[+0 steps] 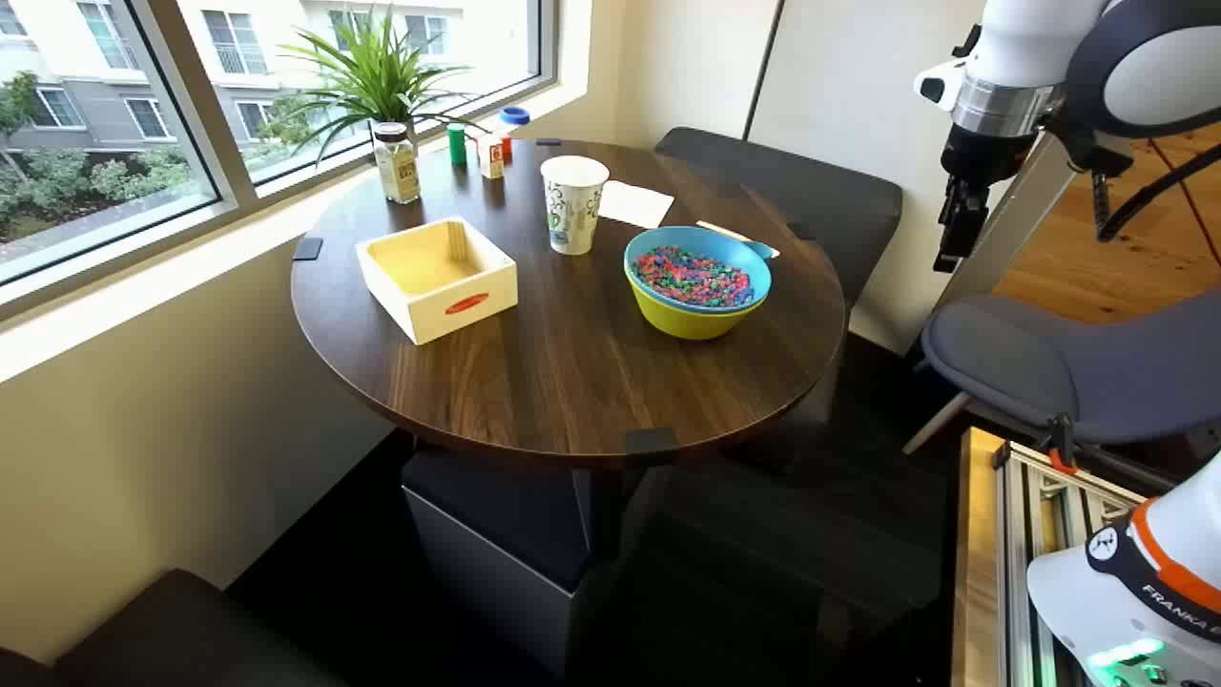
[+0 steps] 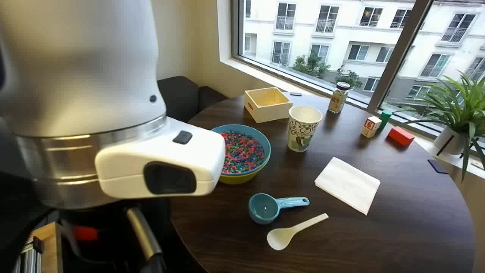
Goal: Put some colored objects in the measuring spoon
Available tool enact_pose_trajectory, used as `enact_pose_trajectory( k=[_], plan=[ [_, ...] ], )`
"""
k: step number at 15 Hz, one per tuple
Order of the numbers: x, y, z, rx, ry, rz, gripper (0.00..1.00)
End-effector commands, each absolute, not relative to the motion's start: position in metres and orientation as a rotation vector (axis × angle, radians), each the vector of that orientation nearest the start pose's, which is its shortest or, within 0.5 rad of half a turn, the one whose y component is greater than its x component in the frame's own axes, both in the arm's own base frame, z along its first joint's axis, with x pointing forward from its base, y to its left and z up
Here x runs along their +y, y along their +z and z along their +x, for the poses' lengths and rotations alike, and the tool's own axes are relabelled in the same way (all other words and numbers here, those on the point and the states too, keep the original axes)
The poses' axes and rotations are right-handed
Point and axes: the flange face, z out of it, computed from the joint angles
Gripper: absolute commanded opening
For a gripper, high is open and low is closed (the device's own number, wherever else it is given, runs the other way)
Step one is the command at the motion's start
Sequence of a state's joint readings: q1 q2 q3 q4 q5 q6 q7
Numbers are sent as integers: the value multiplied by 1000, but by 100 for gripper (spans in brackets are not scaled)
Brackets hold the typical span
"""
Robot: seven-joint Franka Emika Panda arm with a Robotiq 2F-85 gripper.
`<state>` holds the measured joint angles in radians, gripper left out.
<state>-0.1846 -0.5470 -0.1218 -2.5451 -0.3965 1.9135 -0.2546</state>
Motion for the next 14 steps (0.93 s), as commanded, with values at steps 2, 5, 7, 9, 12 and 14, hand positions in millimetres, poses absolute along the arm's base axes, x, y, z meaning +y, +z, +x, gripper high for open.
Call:
enact_pose_trajectory(
  k=[2, 5, 7, 9, 12, 14],
  plan=[
    [-139, 450, 346, -202, 276, -3395, 100],
    [-139, 450, 346, -202, 276, -3395, 100],
    [-139, 450, 346, -202, 276, -3395, 100],
    [-139, 450, 346, -202, 276, -3395, 100],
    [-117, 463, 367, -182, 65, -3310, 100],
    [-99, 478, 383, -167, -115, -3261, 100]
  ],
)
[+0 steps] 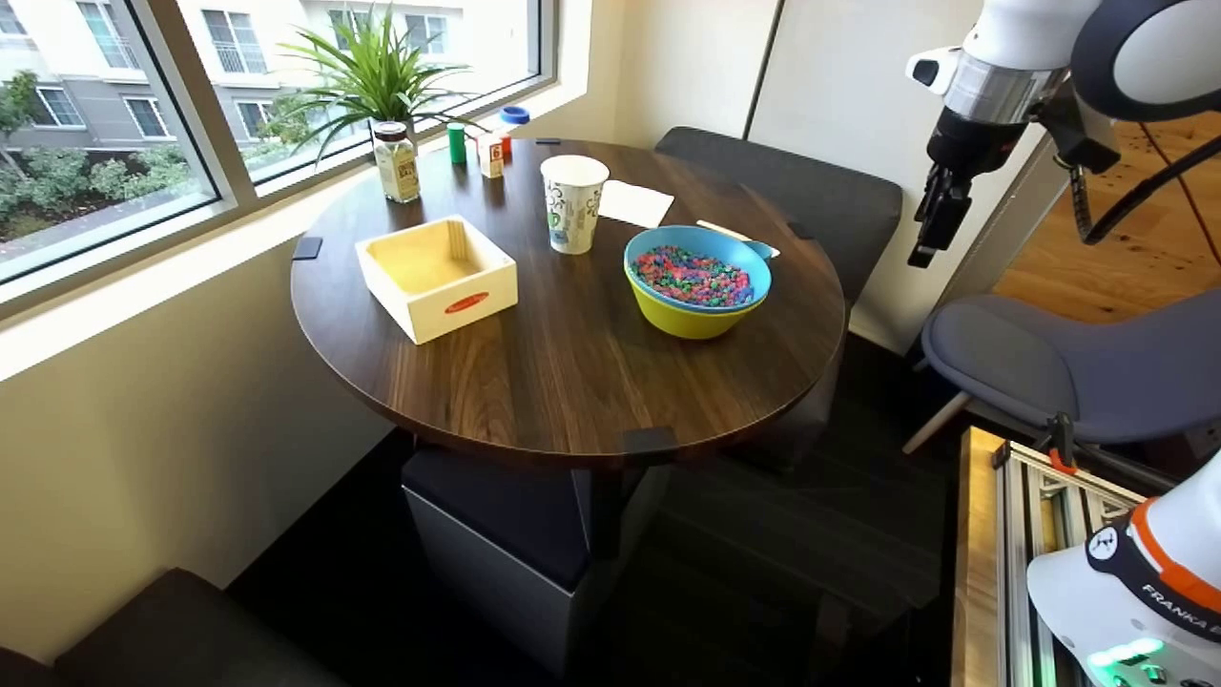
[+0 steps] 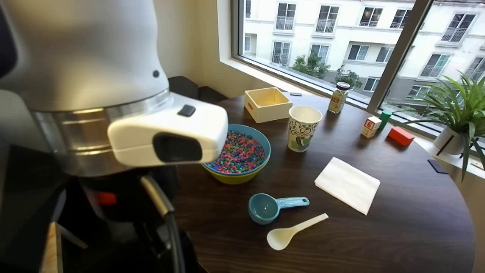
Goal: Put some colored objects in the measuring spoon
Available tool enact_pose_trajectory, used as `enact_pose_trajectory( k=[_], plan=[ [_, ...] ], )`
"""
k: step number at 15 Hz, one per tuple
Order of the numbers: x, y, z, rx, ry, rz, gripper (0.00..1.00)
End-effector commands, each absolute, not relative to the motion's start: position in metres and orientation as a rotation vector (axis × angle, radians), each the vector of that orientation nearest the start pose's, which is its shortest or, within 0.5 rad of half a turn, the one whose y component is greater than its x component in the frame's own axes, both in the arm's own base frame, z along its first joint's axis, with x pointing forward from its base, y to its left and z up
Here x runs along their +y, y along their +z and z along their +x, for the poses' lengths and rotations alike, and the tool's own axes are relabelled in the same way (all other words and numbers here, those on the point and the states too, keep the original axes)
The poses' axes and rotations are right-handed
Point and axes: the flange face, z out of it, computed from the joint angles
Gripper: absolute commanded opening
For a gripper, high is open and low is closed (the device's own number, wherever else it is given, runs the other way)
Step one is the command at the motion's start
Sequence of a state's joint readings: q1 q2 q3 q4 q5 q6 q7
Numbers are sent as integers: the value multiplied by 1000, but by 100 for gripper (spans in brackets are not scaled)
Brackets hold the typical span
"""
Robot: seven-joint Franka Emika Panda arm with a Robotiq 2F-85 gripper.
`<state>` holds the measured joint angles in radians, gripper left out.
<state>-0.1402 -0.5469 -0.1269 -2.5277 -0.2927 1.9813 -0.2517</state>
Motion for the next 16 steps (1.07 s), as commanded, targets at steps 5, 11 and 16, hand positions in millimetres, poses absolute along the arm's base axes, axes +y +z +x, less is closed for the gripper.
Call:
enact_pose_trajectory(
  k=[5, 11, 16],
  plan=[
    [-68, 496, 434, -135, -611, -3176, 100],
    [-50, 482, 453, -192, -700, -3142, 100],
    [-43, 478, 462, -177, -720, -3116, 100]
  ],
)
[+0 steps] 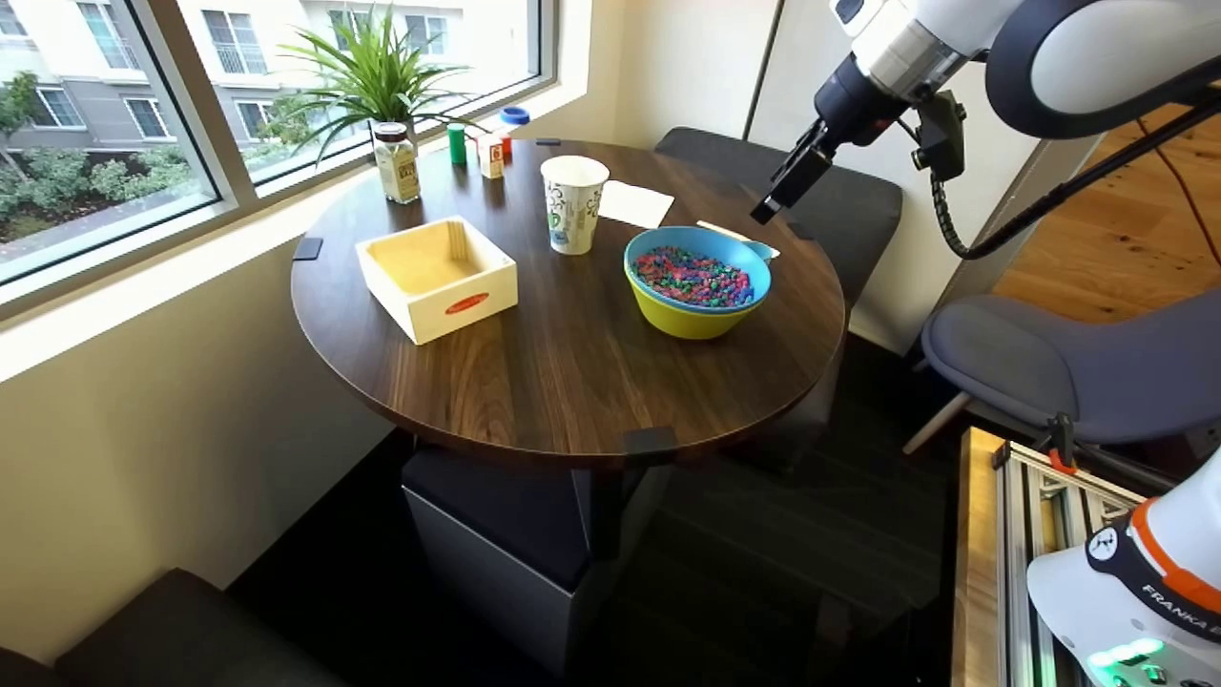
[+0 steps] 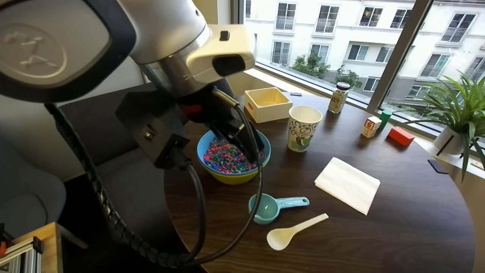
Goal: Put some colored objects in the measuring spoon
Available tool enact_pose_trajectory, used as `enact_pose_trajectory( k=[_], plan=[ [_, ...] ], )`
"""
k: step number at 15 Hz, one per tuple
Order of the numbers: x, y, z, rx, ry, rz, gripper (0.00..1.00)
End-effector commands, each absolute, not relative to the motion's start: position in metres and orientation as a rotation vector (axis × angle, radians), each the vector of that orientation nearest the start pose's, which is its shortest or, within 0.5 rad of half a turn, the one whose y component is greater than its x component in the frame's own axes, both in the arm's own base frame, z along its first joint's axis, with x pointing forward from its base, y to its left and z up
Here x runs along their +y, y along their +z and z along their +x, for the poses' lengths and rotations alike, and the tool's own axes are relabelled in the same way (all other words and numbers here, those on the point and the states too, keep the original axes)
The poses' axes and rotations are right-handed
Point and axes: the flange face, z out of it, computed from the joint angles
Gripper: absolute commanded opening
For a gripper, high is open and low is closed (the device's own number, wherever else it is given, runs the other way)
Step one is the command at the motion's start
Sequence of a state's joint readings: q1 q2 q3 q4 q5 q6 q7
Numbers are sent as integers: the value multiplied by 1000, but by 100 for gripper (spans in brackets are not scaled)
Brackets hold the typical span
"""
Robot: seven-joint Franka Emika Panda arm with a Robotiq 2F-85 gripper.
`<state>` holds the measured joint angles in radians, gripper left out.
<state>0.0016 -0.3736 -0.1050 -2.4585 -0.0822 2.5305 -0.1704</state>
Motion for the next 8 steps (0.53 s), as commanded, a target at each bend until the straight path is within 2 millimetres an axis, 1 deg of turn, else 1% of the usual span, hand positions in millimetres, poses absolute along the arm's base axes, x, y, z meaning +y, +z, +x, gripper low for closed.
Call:
enact_pose_trajectory(
  k=[1, 2, 4, 6, 8],
  plan=[
    [-40, 478, 464, -158, -719, -3110, 100],
    [-32, 476, 468, -135, -714, -3092, 100],
    [-22, 469, 470, -89, -679, -3063, 100],
    [-14, 461, 472, -38, -639, -3037, 100],
    [-9, 450, 476, -31, -641, -3032, 100]
  ],
)
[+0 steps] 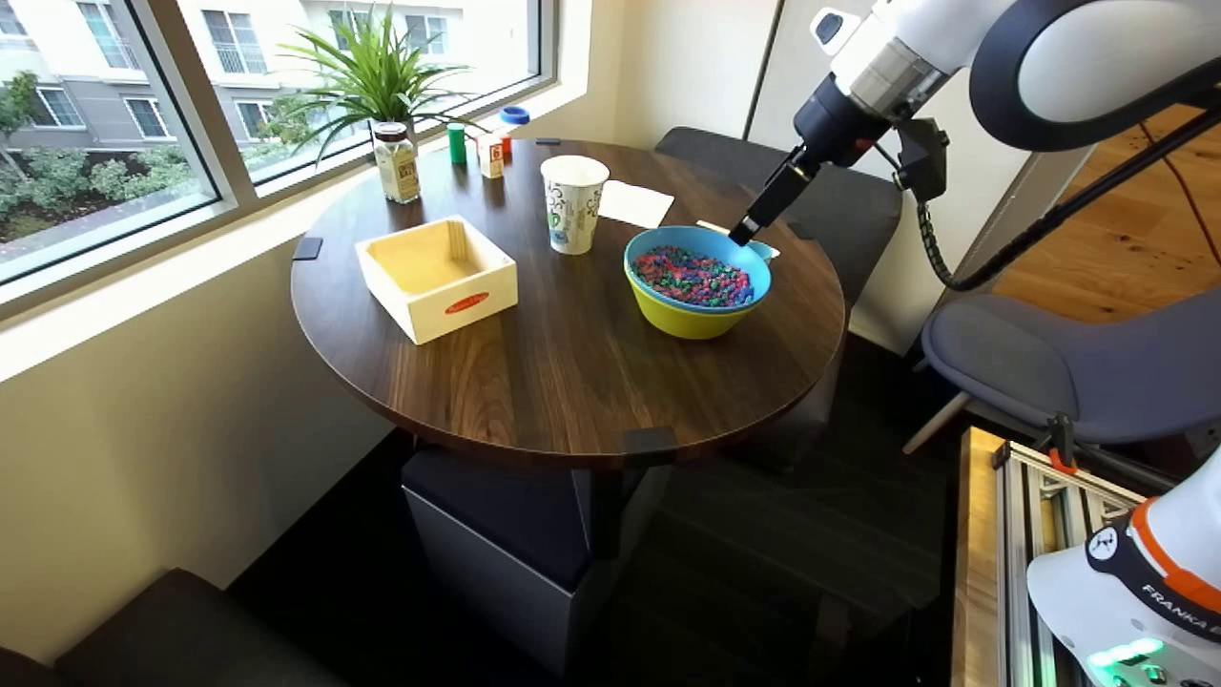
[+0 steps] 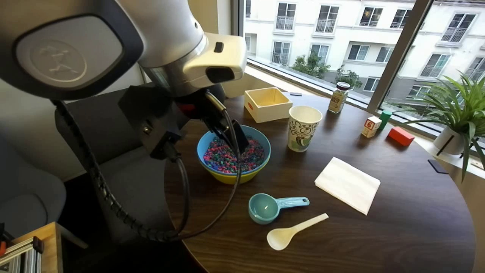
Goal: Put some colored objects in the measuring spoon
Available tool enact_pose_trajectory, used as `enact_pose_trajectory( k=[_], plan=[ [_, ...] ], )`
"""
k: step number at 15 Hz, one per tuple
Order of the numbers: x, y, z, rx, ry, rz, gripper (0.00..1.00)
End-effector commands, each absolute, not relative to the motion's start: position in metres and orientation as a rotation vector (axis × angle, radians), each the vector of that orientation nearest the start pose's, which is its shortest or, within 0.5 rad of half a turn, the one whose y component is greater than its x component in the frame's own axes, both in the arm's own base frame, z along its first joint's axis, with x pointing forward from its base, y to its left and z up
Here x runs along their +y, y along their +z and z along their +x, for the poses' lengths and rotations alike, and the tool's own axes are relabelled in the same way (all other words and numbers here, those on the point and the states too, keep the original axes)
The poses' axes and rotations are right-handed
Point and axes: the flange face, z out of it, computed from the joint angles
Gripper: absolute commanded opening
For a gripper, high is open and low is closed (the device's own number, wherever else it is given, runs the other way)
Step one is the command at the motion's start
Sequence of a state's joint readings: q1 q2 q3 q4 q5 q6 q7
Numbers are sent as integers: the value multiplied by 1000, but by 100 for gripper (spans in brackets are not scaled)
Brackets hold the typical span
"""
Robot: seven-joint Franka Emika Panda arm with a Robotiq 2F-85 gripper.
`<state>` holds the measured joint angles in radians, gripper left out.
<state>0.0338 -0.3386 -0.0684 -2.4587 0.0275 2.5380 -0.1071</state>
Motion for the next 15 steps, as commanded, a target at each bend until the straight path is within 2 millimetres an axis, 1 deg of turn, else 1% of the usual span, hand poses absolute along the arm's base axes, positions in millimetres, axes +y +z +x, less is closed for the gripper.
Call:
enact_pose_trajectory(
  k=[1, 8, 9, 10, 11, 12, 13, 15],
  plan=[
    [-7, 446, 478, -31, -635, -3034, 100],
    [-1, 411, 497, -58, -629, -3046, 100],
    [0, 408, 499, -63, -633, -3046, 98],
    [1, 406, 501, -64, -643, -3044, 74],
    [2, 405, 503, -67, -652, -3043, 73],
    [2, 405, 505, -67, -668, -3041, 70],
    [2, 405, 506, -69, -681, -3038, 60],
    [3, 407, 510, -68, -701, -3033, 45]
  ],
)
